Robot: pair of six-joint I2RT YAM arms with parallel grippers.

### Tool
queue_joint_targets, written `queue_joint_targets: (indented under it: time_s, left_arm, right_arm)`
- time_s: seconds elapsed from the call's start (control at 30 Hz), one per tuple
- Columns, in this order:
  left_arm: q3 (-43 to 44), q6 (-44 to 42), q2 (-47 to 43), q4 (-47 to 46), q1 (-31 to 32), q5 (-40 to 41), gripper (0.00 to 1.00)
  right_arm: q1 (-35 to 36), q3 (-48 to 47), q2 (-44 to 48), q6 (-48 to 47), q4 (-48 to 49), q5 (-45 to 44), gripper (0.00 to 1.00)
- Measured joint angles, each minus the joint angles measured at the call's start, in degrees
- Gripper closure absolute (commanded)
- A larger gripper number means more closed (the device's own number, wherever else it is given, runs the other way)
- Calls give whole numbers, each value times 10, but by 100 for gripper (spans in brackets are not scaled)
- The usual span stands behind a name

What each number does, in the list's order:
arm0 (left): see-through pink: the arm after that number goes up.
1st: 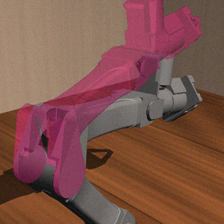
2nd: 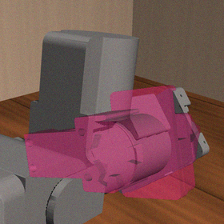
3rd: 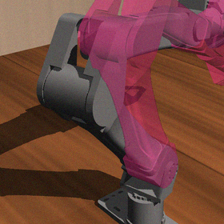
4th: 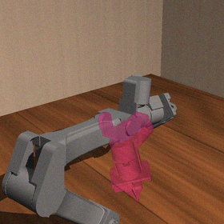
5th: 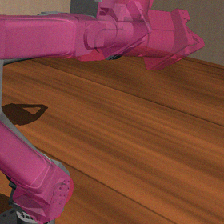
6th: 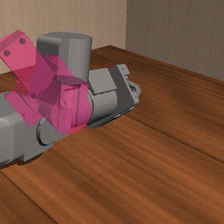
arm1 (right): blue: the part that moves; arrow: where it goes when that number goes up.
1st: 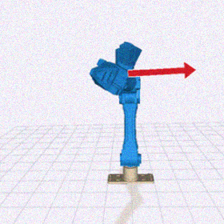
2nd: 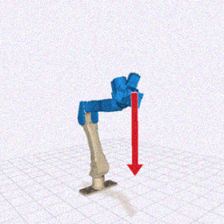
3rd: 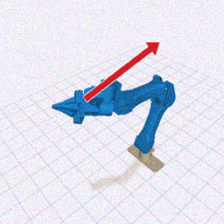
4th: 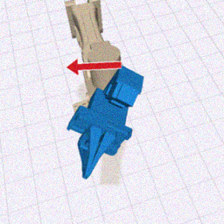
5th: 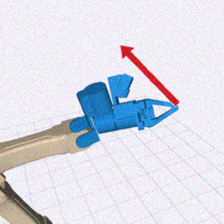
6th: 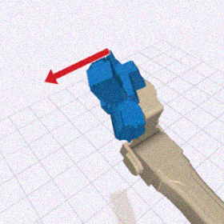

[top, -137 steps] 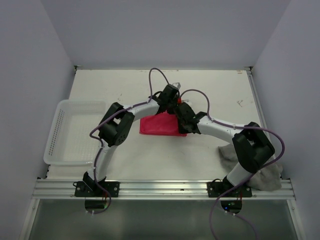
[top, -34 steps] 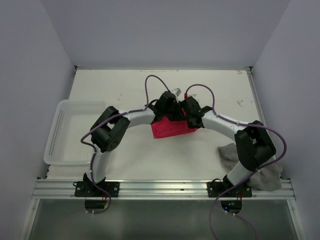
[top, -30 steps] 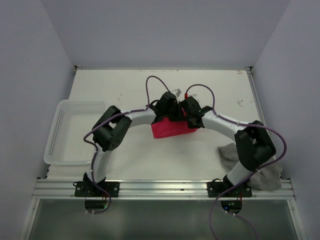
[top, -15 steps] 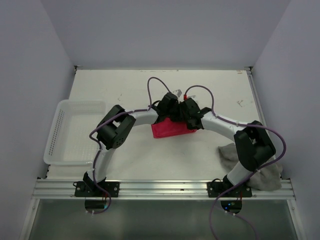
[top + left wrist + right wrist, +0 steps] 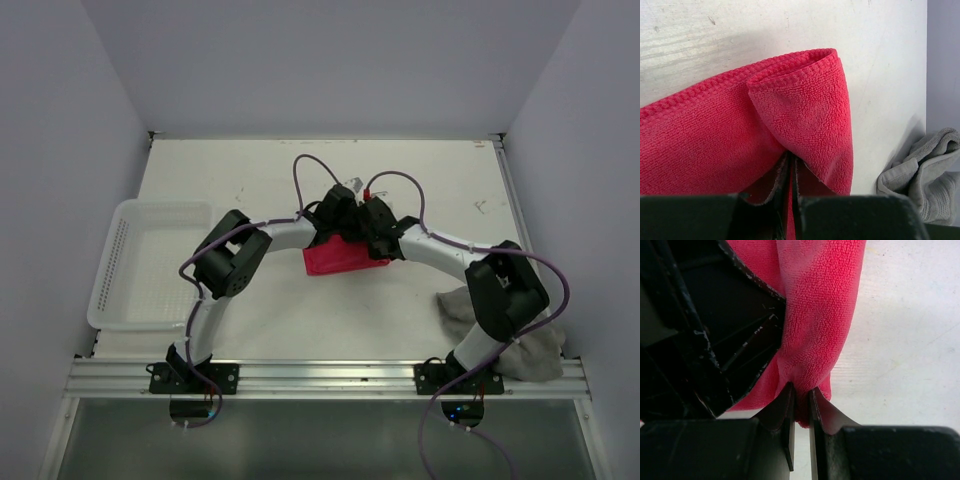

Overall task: Roll the towels
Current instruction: Roll the towel

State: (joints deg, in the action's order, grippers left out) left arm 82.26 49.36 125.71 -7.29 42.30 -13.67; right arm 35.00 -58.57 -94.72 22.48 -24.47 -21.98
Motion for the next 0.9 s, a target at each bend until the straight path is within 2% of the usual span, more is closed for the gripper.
queue_joint_targets:
  time_s: [0.33, 0.67, 0.9]
  left_arm:
    - [-18, 5, 0, -13, 0, 8, 92]
    - [-52, -23, -44, 9, -40, 21, 72]
    - [-57, -10, -65, -9, -77, 10, 65]
  right_arm:
    - [6, 9, -12, 22, 23, 2, 100]
    - [11, 12, -16, 26, 22, -26, 100]
    - [13, 19, -16, 26, 30, -30, 100]
